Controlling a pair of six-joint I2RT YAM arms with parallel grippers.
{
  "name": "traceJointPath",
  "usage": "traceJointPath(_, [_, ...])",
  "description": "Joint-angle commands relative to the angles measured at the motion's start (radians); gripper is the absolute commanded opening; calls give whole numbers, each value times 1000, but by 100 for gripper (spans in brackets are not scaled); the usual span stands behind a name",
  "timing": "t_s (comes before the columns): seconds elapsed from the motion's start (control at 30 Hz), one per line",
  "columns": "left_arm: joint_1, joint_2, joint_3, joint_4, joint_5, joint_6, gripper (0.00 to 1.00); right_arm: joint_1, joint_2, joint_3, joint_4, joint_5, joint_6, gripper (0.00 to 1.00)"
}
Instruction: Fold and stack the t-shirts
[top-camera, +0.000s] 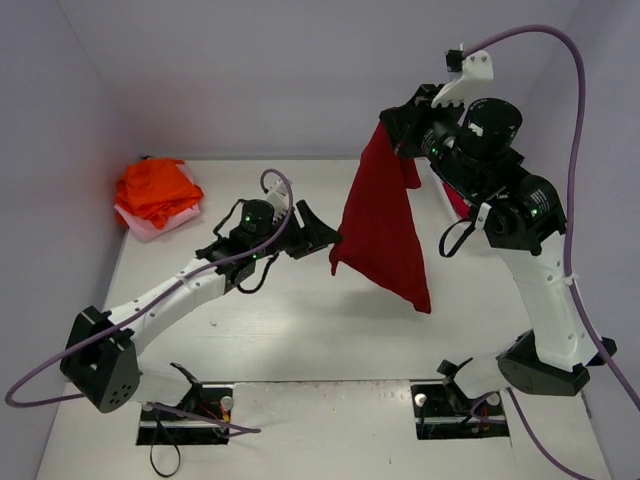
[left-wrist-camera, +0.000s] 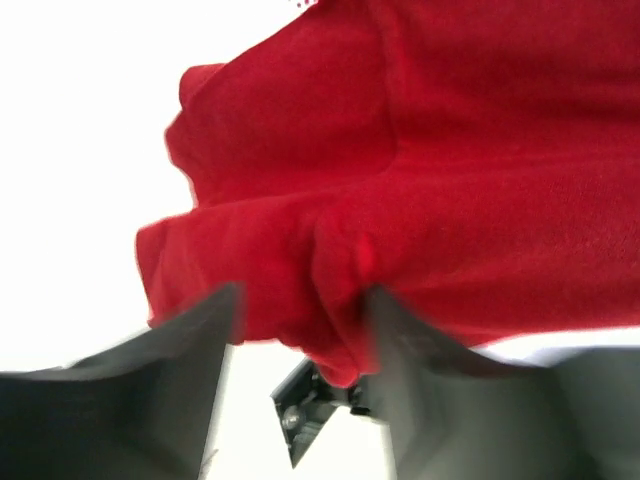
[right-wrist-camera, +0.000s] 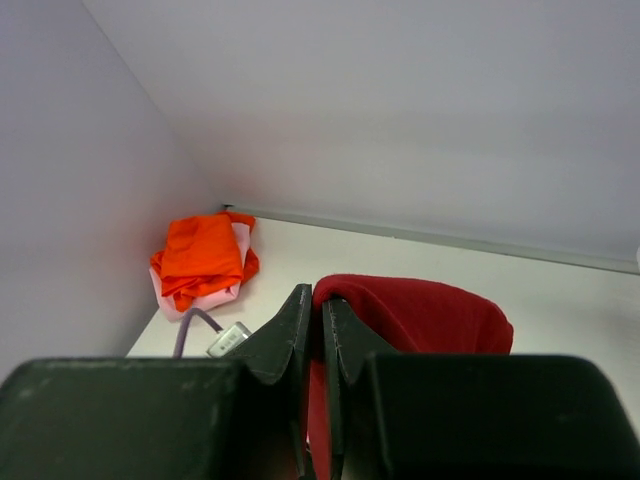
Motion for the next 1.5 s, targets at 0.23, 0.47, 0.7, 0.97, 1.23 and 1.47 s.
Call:
traceJointPath(0.23, [-38,14,85,98,-44,15,0,-6,-84,-39,148,54,-34,0])
traceJointPath(0.47, [-37,-95,199,-233,-230,172,0,-6,-147,-114,147,82,-57,0])
traceJointPath(0.7, [-26,-224,312,-480,-449,258,0,-6,-219,-215,138,99,-62,0])
traceJointPath(0.97, [-19,-224,335,-444,-390,260,0,-6,-210,-232,133,48,-33,0])
traceJointPath(1.23, [-23,-97,296,-211,-106,203,67,-6,-161,-246,127,-45,-1,0])
traceJointPath(1.47, [-40,-5,320,35,153,144,71,-6,-147,-249,125,-71,13,0])
